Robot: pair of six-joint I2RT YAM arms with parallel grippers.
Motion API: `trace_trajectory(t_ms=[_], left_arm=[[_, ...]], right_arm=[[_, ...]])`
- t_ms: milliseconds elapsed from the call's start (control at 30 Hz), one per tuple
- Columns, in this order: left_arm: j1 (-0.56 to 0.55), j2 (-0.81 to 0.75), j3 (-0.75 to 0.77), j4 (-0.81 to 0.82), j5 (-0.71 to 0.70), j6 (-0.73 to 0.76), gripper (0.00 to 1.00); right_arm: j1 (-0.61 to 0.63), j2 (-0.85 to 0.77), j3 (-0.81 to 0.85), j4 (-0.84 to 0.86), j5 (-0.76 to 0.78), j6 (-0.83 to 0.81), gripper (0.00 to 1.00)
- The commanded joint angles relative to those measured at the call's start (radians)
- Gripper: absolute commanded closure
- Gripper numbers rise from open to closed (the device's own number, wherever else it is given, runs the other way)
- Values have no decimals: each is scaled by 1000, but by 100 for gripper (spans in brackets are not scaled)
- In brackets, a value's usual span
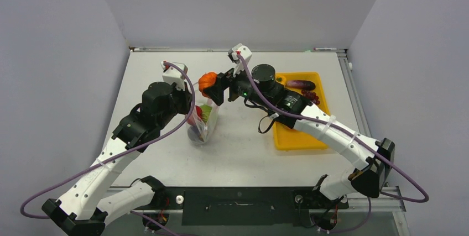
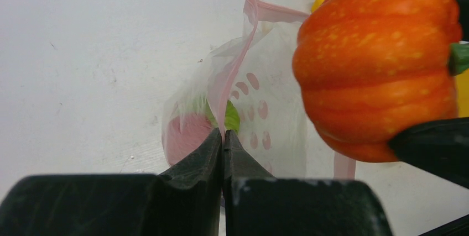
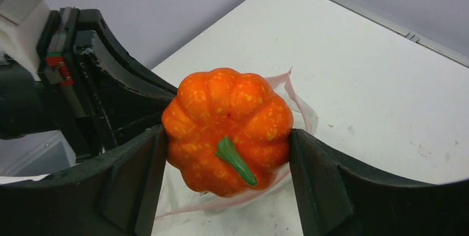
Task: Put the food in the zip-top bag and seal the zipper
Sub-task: Place the fake vegetable in the zipper food storage bag.
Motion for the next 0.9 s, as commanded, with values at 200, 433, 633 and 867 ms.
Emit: trace_trajectory(t_ms=[200, 433, 633, 867], left_arm=[[13, -7, 1, 49, 21, 2, 100], [13, -9, 1, 51, 24, 2, 100], [15, -7, 2, 52, 27, 1, 100], [15, -8, 1, 51, 25, 1, 100]], right_arm=[[33, 91, 73, 6, 79, -62, 64], [75, 120, 89, -83, 160, -127, 59], [104, 136, 101, -124, 244, -156, 42], [122, 126, 95, -117, 282, -164, 12]])
